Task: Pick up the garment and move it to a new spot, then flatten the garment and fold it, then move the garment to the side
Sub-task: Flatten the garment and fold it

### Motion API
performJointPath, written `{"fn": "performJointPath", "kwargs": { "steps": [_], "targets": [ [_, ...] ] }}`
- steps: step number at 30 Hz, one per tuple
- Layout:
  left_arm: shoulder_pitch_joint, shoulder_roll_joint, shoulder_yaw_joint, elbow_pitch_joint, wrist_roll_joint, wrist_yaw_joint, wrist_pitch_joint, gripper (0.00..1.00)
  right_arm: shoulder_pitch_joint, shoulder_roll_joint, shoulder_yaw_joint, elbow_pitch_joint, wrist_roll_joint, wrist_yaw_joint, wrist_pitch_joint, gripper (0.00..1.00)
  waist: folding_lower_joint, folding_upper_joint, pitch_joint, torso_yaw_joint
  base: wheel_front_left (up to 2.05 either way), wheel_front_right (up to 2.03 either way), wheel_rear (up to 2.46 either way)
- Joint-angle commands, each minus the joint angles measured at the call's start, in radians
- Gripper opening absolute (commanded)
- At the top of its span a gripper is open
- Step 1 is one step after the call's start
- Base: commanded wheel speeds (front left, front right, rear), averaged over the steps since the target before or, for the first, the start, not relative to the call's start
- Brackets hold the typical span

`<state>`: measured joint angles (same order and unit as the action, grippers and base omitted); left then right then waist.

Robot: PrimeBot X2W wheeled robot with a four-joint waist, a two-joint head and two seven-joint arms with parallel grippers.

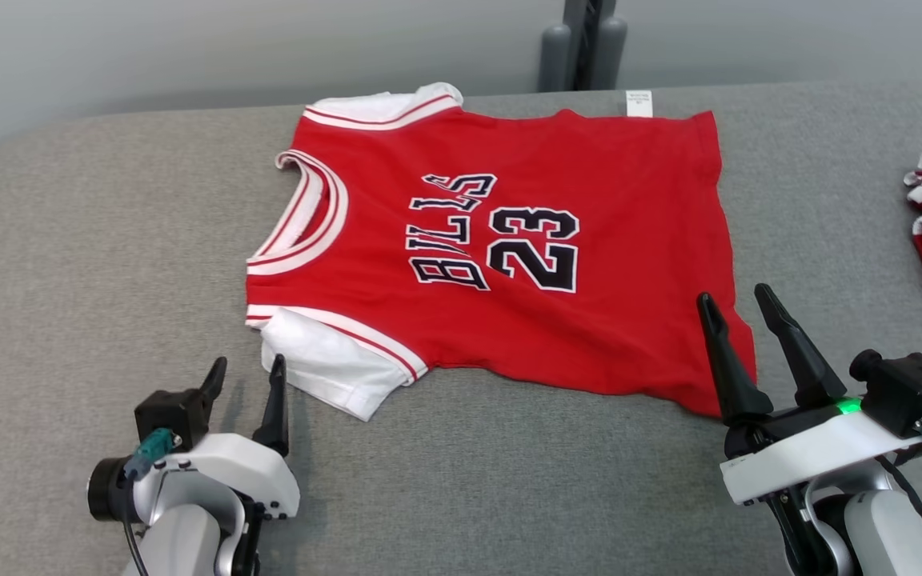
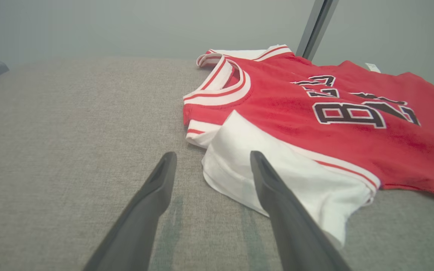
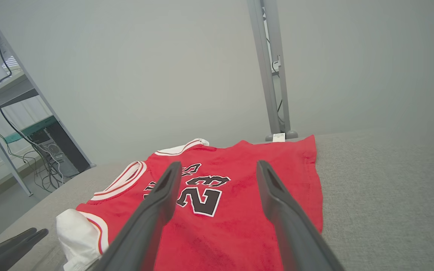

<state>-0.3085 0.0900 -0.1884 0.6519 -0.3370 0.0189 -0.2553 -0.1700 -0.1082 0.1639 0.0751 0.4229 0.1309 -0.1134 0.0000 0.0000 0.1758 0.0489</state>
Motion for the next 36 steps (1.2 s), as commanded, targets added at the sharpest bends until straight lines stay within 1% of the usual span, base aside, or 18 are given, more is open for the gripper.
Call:
{"fn": "performJointPath", "kwargs": {
  "steps": [1,4,10,14,17,18,19,20,24,27,32,35,36],
  "targets": [
    [-0.028,0.009,0.004,0.017,0.005,0.006,0.002,1.00,-0.010,-0.005,-0.002,-0.007,-0.004,0.000,-0.005,1.00,0.0000,0.0000,0.018,-0.020,0.00,0.00,0.00],
    [-0.071,0.020,0.008,0.075,0.010,0.017,0.001,1.00,-0.014,-0.005,-0.001,-0.011,-0.008,0.000,-0.008,1.00,0.0000,0.0000,0.035,-0.035,0.00,0.00,0.00],
    [-0.135,0.030,0.008,0.175,0.005,0.017,0.002,1.00,-0.020,0.000,-0.011,-0.010,-0.017,0.000,-0.011,1.00,0.0000,0.0000,0.056,-0.053,0.00,0.00,0.00],
    [-0.164,0.026,0.001,0.224,0.000,0.005,0.001,1.00,-0.023,0.004,-0.016,-0.007,-0.022,0.000,-0.012,1.00,0.0000,0.0000,0.064,-0.057,0.00,0.00,0.00],
    [-0.180,0.017,-0.006,0.257,-0.010,-0.012,0.006,1.00,-0.026,0.008,-0.020,0.000,-0.023,0.000,-0.014,1.00,0.0000,0.0000,0.068,-0.055,0.00,0.00,0.00],
    [-0.185,0.012,-0.007,0.265,-0.016,-0.019,0.004,0.84,-0.027,0.009,-0.021,0.003,-0.026,0.000,-0.013,1.00,0.0000,0.0000,0.069,-0.053,0.00,0.00,0.00],
    [-0.190,0.010,-0.007,0.273,-0.020,-0.026,0.004,0.13,-0.028,0.011,-0.023,0.005,-0.028,0.000,-0.013,1.00,0.0000,0.0000,0.069,-0.051,0.00,0.00,0.00],
    [-0.195,0.008,-0.009,0.280,-0.023,-0.031,0.003,0.00,-0.029,0.012,-0.023,0.006,-0.030,0.000,-0.013,1.00,0.0000,0.0000,0.069,-0.049,0.00,0.00,0.00],
    [-0.200,0.010,-0.005,0.291,-0.034,-0.050,-0.002,0.00,-0.029,0.016,-0.024,0.011,-0.034,0.000,-0.011,1.00,0.0000,0.0000,0.064,-0.032,0.00,0.00,0.00],
    [-0.199,0.011,-0.001,0.282,-0.034,-0.046,-0.006,0.00,-0.027,0.016,-0.027,0.014,-0.037,0.000,-0.012,1.00,0.0000,0.0000,0.057,-0.022,0.00,0.00,0.00],
    [-0.159,0.023,0.007,0.219,-0.011,-0.013,-0.010,0.00,-0.014,0.019,-0.031,0.025,-0.034,0.000,-0.013,1.00,0.0000,0.0000,0.025,0.013,0.00,0.00,0.00],
    [-0.111,0.030,0.003,0.173,0.008,0.000,-0.010,0.00,-0.003,0.021,-0.033,0.042,-0.027,0.000,-0.014,1.00,0.0000,0.0000,-0.004,0.040,0.00,0.00,0.00],
    [-0.080,0.033,-0.002,0.153,0.017,0.001,-0.010,0.00,0.002,0.024,-0.036,0.055,-0.023,0.000,-0.015,1.00,0.0000,0.0000,-0.022,0.059,0.00,0.00,0.00]
  ]
}}
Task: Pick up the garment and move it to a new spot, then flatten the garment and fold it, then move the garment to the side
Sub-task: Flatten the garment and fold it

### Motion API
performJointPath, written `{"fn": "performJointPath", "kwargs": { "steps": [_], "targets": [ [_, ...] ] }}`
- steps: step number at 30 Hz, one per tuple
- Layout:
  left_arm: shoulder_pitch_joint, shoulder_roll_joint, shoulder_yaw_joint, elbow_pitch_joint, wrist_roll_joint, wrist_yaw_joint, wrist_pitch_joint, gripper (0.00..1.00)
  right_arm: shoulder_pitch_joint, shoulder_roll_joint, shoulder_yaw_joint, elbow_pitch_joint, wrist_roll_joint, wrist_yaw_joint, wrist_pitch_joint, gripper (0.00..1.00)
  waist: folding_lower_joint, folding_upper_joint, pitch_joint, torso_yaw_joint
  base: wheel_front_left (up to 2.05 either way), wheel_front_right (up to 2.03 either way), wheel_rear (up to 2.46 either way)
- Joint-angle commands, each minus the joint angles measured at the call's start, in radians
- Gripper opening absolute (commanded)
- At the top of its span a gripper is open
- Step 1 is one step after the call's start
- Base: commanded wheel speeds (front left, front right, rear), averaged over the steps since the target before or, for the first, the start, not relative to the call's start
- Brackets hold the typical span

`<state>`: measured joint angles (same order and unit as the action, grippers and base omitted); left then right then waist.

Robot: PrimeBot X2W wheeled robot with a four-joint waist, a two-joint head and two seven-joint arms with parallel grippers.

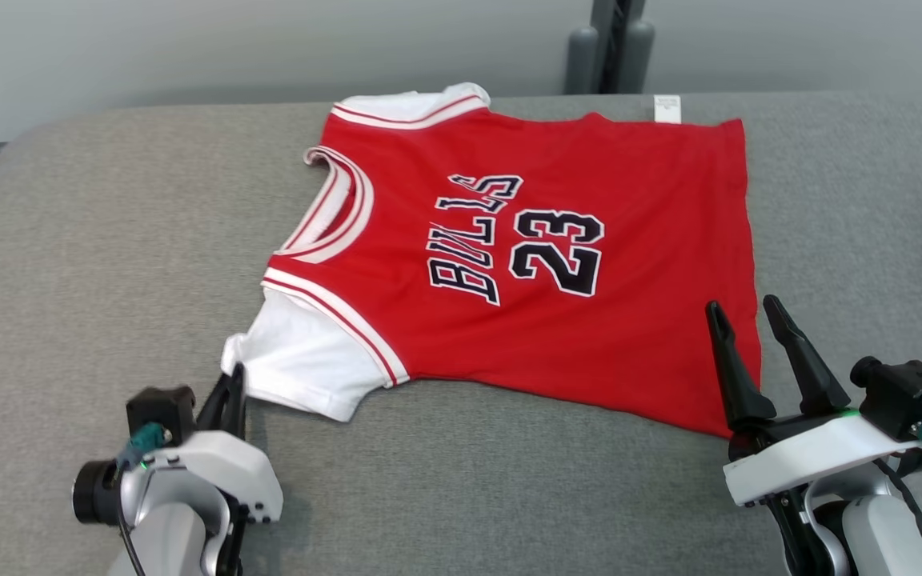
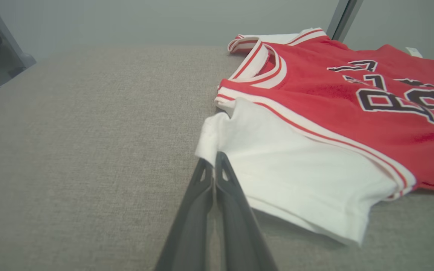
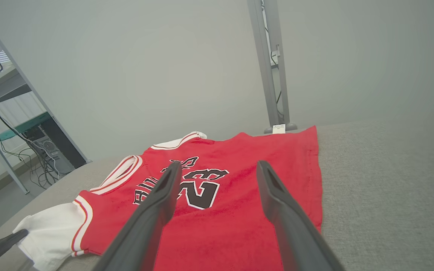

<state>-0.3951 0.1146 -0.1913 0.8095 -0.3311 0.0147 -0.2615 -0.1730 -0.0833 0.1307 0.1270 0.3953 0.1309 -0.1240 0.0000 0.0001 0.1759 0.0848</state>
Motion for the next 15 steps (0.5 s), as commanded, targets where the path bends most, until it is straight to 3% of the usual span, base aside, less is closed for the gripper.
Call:
{"fn": "performJointPath", "kwargs": {
  "steps": [1,4,5,6,7,8,9,15],
  "targets": [
    [0.024,0.008,-0.005,-0.011,0.014,0.006,-0.004,0.00,0.009,0.000,-0.004,0.009,0.004,0.000,-0.005,1.00,0.0000,-0.0001,-0.030,0.032,0.00,0.00,0.00],
    [0.069,-0.001,-0.029,-0.030,0.012,-0.006,0.035,0.00,0.012,0.005,-0.005,0.026,0.006,0.000,-0.008,1.00,0.0000,-0.0001,-0.044,0.057,0.00,0.00,0.00],
    [0.084,0.000,-0.041,-0.034,0.012,-0.018,0.057,0.06,0.011,0.006,-0.005,0.030,0.007,0.000,-0.009,1.00,0.0000,-0.0001,-0.046,0.063,0.00,0.00,0.00],
    [0.094,0.001,-0.048,-0.043,0.012,-0.024,0.074,0.23,0.011,0.008,-0.005,0.035,0.007,0.000,-0.010,1.00,0.0000,-0.0001,-0.048,0.069,0.00,0.00,0.00],
    [0.100,0.001,-0.049,-0.054,0.008,-0.024,0.086,0.47,0.012,0.009,-0.005,0.037,0.007,0.000,-0.010,1.00,0.0000,-0.0001,-0.050,0.075,0.00,0.00,0.00],
    [0.108,0.001,-0.051,-0.067,0.005,-0.019,0.096,0.82,0.012,0.010,-0.004,0.041,0.007,0.000,-0.010,1.00,0.0000,-0.0001,-0.051,0.079,0.00,0.00,0.00],
    [0.118,0.001,-0.051,-0.080,0.003,-0.010,0.103,1.00,0.013,0.011,-0.004,0.044,0.007,0.000,-0.012,1.00,0.0000,-0.0001,-0.053,0.084,0.00,0.00,0.00],
    [0.152,0.017,-0.014,-0.184,-0.013,0.047,0.086,1.00,0.015,0.015,-0.004,0.064,0.004,0.000,-0.014,1.00,0.0000,-0.0001,-0.063,0.095,0.00,0.00,0.00]
  ]
}}
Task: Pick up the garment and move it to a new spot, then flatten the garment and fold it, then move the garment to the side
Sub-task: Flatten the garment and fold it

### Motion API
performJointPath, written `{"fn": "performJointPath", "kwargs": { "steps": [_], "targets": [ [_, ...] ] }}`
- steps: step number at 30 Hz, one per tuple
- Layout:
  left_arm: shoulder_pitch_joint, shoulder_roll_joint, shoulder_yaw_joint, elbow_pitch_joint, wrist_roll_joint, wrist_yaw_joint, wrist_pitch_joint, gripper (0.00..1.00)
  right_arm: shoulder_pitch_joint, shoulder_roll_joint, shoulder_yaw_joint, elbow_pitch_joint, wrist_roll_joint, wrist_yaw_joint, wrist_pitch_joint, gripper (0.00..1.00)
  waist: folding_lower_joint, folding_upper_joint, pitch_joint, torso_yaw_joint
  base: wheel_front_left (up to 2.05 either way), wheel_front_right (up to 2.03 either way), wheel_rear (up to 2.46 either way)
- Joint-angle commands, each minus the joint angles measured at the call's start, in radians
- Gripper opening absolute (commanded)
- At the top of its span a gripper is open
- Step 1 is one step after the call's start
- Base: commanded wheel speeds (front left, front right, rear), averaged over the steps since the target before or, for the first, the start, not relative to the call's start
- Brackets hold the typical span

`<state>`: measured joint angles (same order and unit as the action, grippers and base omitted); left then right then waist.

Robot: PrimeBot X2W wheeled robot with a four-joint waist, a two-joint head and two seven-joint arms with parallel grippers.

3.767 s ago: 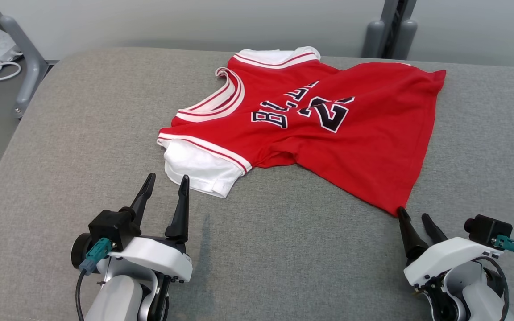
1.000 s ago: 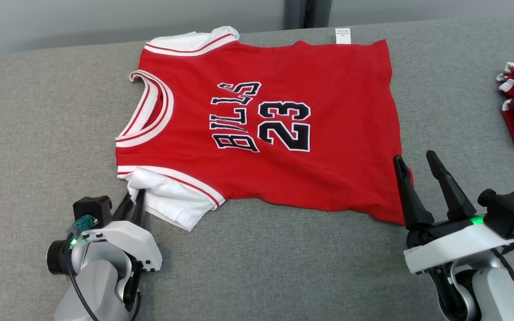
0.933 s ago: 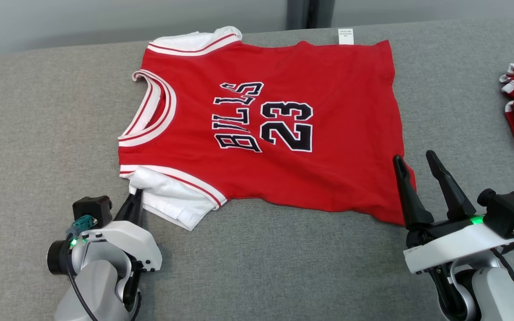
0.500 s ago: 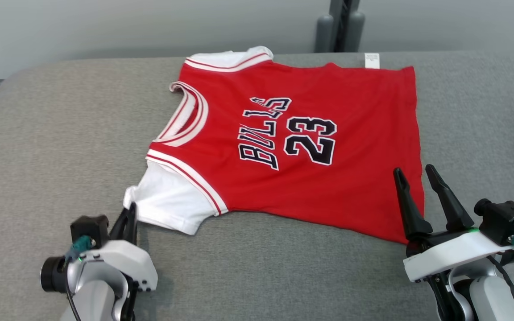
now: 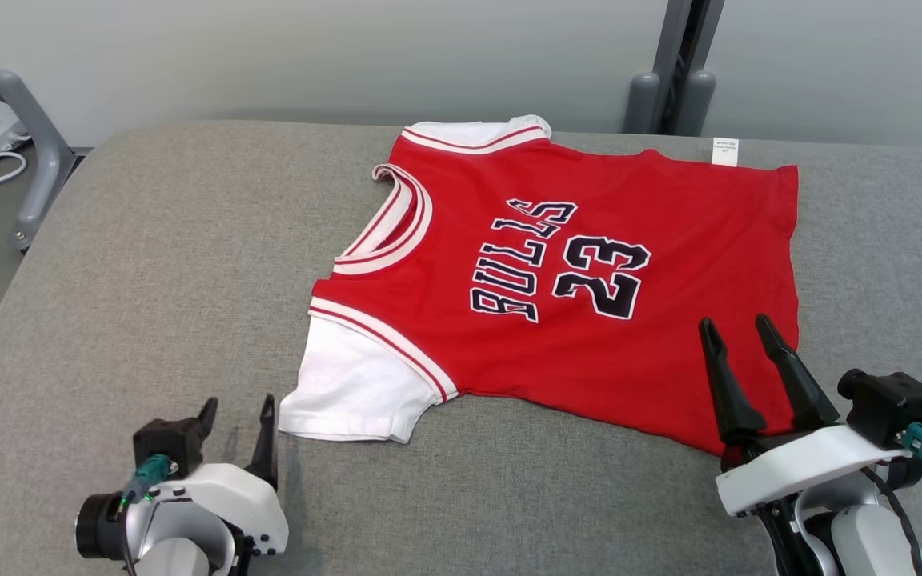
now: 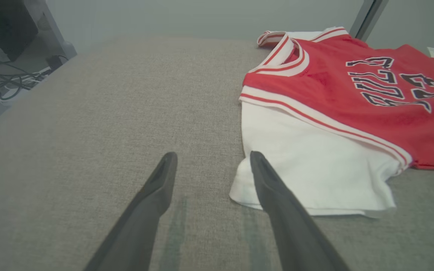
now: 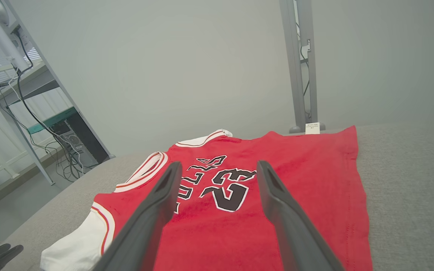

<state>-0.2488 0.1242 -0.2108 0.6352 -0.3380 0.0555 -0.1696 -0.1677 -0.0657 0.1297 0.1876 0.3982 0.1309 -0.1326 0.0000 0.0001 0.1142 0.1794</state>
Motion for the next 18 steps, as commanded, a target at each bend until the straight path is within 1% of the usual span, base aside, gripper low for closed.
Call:
{"fn": "performJointPath", "kwargs": {
  "steps": [1,5,8,14,18],
  "targets": [
    [0.011,0.008,0.011,-0.025,-0.009,0.013,-0.006,1.00,0.009,-0.002,-0.003,0.005,0.001,0.000,-0.005,1.00,0.0000,-0.0001,-0.002,0.001,0.00,0.00,0.00],
    [0.024,0.019,0.015,-0.057,-0.015,0.021,0.007,1.00,0.004,-0.002,0.005,0.008,0.000,0.000,0.002,1.00,0.0000,-0.0001,-0.007,-0.009,0.00,0.00,0.00],
    [0.024,0.024,0.001,-0.060,-0.015,0.003,0.018,1.00,-0.002,-0.005,0.010,0.004,-0.002,0.000,0.005,1.00,0.0000,-0.0001,-0.005,-0.024,0.00,0.00,0.00],
    [0.002,0.033,-0.026,-0.043,-0.022,-0.049,0.031,1.00,0.002,-0.008,0.005,0.001,-0.003,0.000,0.012,1.00,0.0000,-0.0001,0.004,-0.059,0.00,0.00,0.00],
    [-0.008,0.037,-0.034,-0.032,-0.026,-0.063,0.032,1.00,0.005,-0.009,0.002,0.000,-0.004,0.000,0.015,1.00,0.0000,-0.0001,0.011,-0.073,0.00,0.00,0.00]
  ]
}}
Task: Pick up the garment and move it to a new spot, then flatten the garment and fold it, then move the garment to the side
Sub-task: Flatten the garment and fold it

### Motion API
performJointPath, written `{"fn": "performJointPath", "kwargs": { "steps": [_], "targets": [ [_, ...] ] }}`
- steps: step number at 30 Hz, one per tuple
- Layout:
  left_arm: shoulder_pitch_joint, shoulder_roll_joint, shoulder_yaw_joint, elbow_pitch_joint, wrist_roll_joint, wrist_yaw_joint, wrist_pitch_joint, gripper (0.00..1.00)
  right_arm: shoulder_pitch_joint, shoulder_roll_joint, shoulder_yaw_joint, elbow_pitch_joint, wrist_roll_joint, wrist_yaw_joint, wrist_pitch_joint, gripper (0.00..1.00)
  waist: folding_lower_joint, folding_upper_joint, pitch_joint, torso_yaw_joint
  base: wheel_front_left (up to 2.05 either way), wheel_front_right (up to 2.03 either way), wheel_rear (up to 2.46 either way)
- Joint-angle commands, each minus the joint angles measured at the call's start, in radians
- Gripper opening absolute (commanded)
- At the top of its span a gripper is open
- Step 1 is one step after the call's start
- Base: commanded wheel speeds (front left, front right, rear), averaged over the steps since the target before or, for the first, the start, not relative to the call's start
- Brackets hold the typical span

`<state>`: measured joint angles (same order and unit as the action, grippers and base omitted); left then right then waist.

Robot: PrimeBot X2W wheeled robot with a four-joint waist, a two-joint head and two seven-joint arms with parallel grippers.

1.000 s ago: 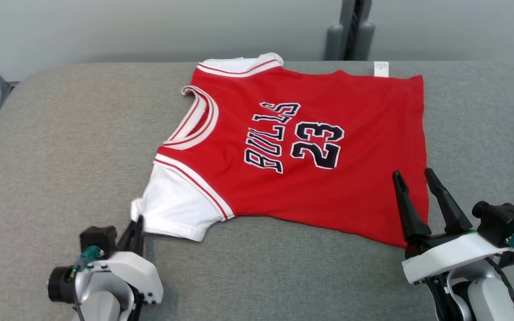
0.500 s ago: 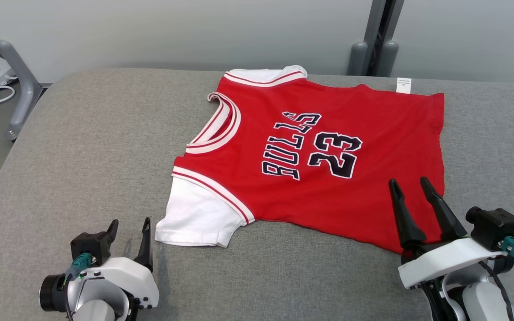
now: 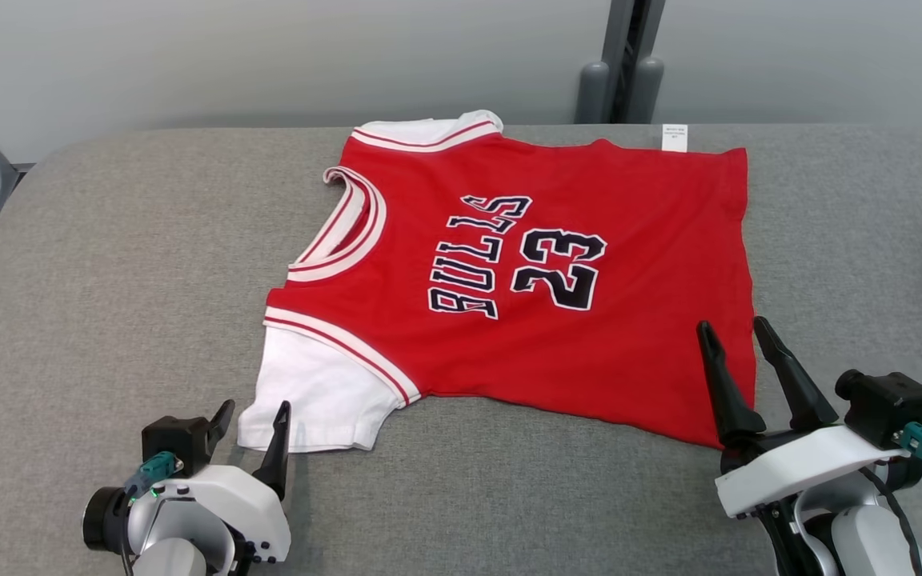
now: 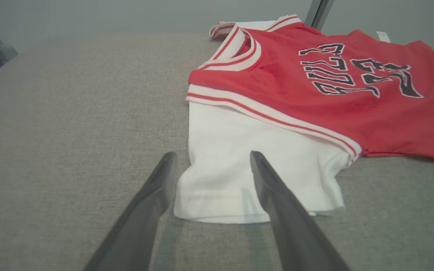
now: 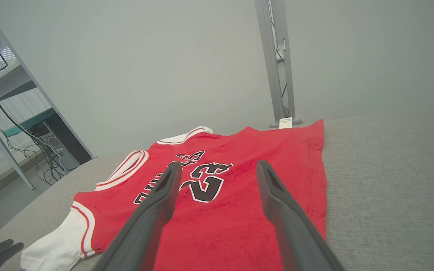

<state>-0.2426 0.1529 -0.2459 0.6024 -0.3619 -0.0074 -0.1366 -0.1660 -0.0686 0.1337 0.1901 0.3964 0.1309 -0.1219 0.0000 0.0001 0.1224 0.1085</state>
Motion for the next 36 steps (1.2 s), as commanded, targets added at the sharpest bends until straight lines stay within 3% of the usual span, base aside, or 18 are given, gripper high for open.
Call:
{"fn": "performJointPath", "kwargs": {
  "steps": [1,11,21,22,23,24,25,26,36],
  "targets": [
    [-0.016,0.009,0.002,0.004,-0.006,-0.001,0.000,1.00,0.004,-0.006,-0.003,-0.003,-0.003,0.000,0.006,1.00,0.0000,-0.0001,0.005,-0.007,0.00,0.00,0.00],
    [-0.044,0.035,0.003,0.083,0.003,0.035,0.025,1.00,-0.001,-0.002,-0.003,0.000,-0.007,0.000,0.004,1.00,0.0000,-0.0001,0.022,-0.032,0.00,0.00,0.00],
    [-0.058,0.025,-0.004,0.114,-0.017,0.025,0.020,1.00,0.000,0.003,-0.008,0.009,-0.011,0.000,0.000,1.00,0.0000,-0.0001,0.021,-0.023,0.00,0.00,0.00],
    [-0.057,0.022,-0.003,0.117,-0.024,0.020,0.022,0.93,0.002,0.003,-0.008,0.011,-0.011,0.000,-0.001,1.00,0.0000,-0.0001,0.019,-0.021,0.00,0.00,0.00],
    [-0.055,0.018,-0.004,0.122,-0.032,0.013,0.028,0.61,0.007,0.002,-0.010,0.014,-0.012,0.000,-0.001,1.00,0.0000,-0.0001,0.015,-0.018,0.00,0.00,0.00],
    [-0.053,0.014,-0.003,0.125,-0.039,0.006,0.031,0.49,0.014,0.001,-0.014,0.018,-0.011,0.000,0.000,1.00,0.0000,-0.0001,0.010,-0.015,0.00,0.00,0.00],
    [-0.050,0.013,-0.002,0.131,-0.046,-0.003,0.035,0.16,0.021,0.001,-0.017,0.022,-0.010,0.000,0.001,1.00,0.0000,-0.0001,0.005,-0.012,0.00,0.00,0.00],
    [-0.047,0.011,-0.002,0.135,-0.053,-0.011,0.037,0.00,0.025,0.000,-0.018,0.025,-0.009,0.000,0.003,1.00,0.0000,-0.0001,0.000,-0.011,0.00,0.00,0.00],
    [-0.036,0.016,0.003,0.121,-0.079,-0.025,0.012,0.00,0.040,-0.005,-0.044,0.022,-0.014,0.000,0.005,1.00,0.0000,-0.0001,-0.024,-0.011,0.00,0.00,0.00]
  ]
}}
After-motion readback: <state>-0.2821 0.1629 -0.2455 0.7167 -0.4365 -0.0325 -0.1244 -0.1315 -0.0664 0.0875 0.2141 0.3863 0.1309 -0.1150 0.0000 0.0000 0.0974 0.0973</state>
